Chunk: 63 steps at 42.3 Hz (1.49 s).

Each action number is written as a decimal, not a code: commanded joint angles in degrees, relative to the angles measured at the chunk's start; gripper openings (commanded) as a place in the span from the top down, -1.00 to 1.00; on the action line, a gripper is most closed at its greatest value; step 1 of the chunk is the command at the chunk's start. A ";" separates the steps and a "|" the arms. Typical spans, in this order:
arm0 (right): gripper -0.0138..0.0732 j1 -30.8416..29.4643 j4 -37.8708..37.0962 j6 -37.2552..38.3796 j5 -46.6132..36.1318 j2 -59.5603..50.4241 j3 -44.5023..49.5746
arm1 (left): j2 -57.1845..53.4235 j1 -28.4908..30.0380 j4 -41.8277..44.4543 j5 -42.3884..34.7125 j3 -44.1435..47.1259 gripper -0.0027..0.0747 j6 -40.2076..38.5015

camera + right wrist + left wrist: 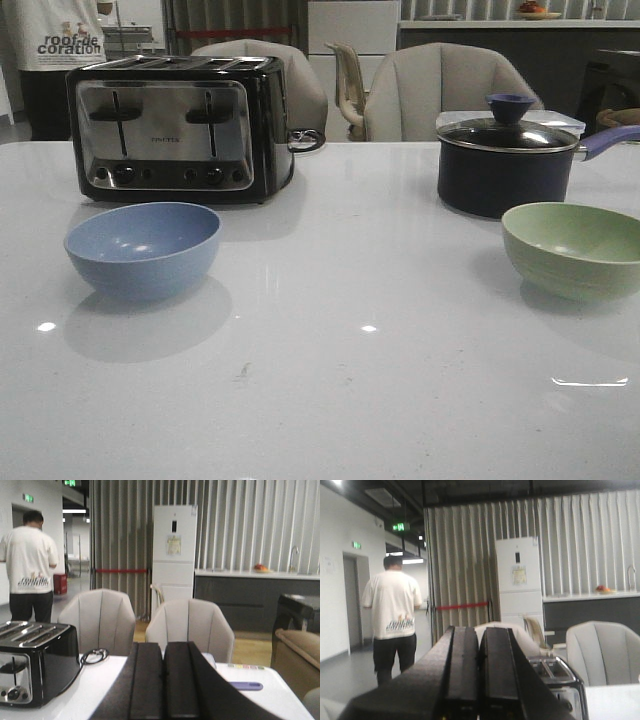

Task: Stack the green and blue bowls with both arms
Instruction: 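Move the right gripper above the pale green bowl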

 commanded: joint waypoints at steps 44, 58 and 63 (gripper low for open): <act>-0.39 -0.42 -3.22 -0.18 19.82 36.17 -6.89 | 18.30 -0.17 -1.43 18.89 -2.47 0.67 -0.35; -0.51 -1.41 -5.08 3.14 19.07 47.50 -13.09 | 18.30 -0.17 -1.43 18.89 -2.47 0.67 -0.35; -0.51 -3.36 -4.38 4.02 21.68 54.70 -17.97 | 18.30 -0.17 -1.43 18.89 -2.47 0.67 -0.35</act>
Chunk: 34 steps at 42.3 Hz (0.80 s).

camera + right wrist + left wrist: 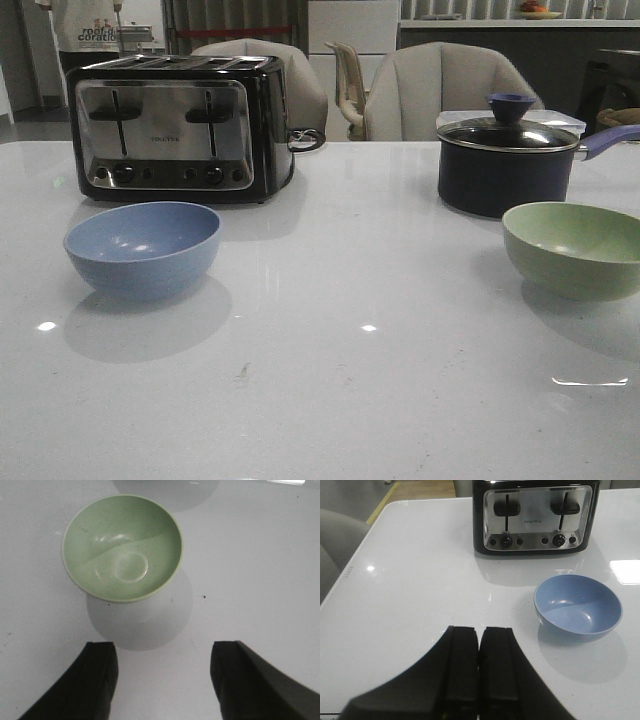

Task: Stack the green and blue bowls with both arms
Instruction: 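Move the right gripper above the pale green bowl, then lower the right gripper and grasp the green bowl's rim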

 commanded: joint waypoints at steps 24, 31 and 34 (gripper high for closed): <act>-0.51 -4.93 4.06 0.68 1.85 35.03 -24.36 | 0.83 -0.17 -0.35 -4.52 -1.69 0.67 -0.35; -0.51 -4.93 4.78 0.68 0.68 40.60 -26.75 | 0.83 -0.17 -0.35 -4.52 -1.69 0.67 -0.35; -0.51 -4.93 5.36 0.68 -0.03 42.25 -27.32 | 0.83 -0.17 -0.35 -4.52 -1.69 0.67 -0.35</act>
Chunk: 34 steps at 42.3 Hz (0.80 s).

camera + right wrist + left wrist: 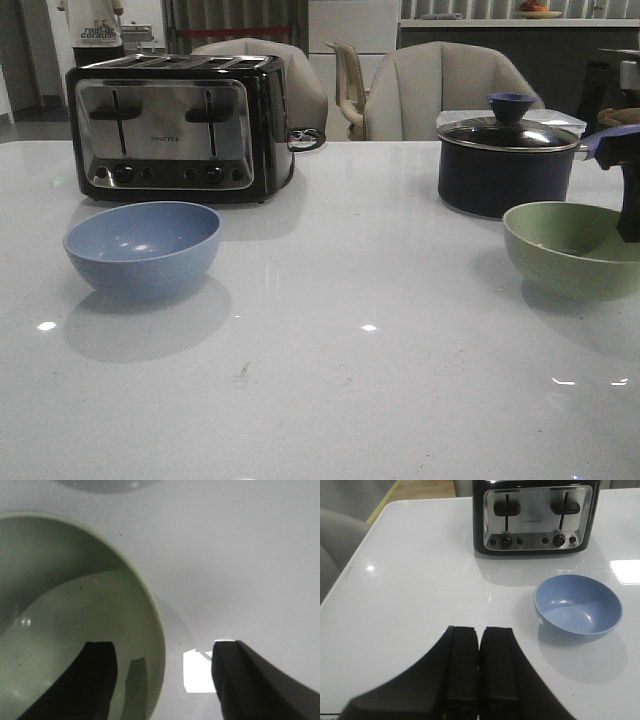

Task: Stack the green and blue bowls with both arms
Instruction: 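Lower the right gripper and grasp the green bowl's rim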

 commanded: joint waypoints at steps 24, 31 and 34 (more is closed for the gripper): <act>0.26 -0.29 0.93 0.11 -3.45 0.78 -2.49 | 0.83 -0.17 -0.35 -4.52 -1.69 0.67 -0.35; 0.46 -0.29 0.93 0.11 -2.66 -0.87 -2.49 | 0.83 -0.17 -0.35 -4.52 -1.69 0.67 -0.35; 0.52 -0.10 1.02 0.11 -2.42 -2.40 -2.49 | 0.83 -0.17 -0.35 -4.52 -1.69 0.67 -0.35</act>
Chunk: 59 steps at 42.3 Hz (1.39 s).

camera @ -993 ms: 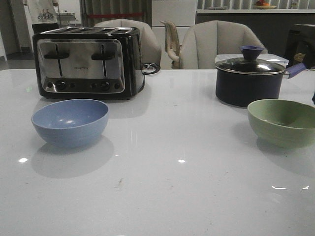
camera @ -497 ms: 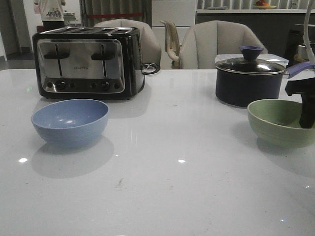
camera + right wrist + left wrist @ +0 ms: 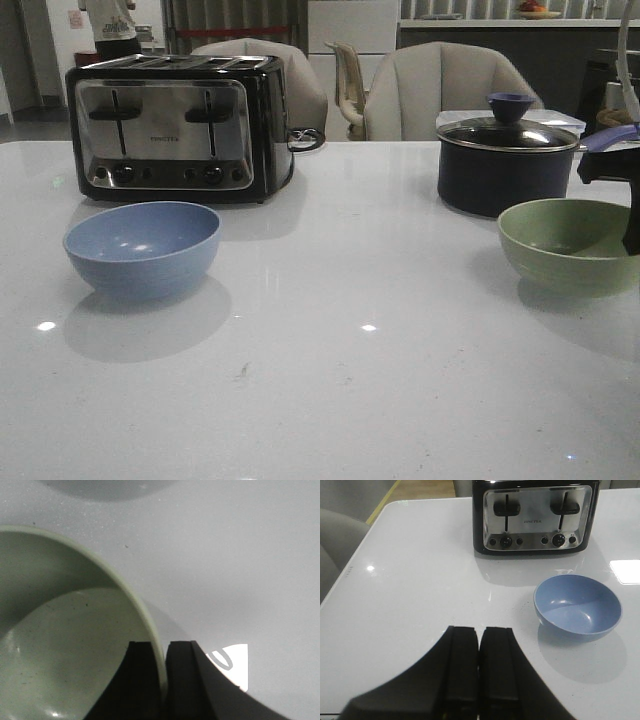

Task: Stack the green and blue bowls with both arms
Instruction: 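Lower the right gripper and grasp the green bowl's rim, then carry the green bowl toward the table center and set it down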

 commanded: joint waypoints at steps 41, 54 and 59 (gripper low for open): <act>0.48 28.15 16.13 -2.59 -4.66 -1.61 -1.40 | 0.83 -0.17 -0.35 -4.52 -1.69 0.67 -0.35; -0.32 28.15 16.21 -4.60 -4.26 -0.01 -1.47 | 0.83 -0.17 -0.35 -4.52 -1.69 0.67 -0.35; -0.34 28.15 16.21 -6.09 -4.55 -1.86 -1.47 | 0.83 -0.17 -0.35 -4.52 -1.69 0.67 -0.35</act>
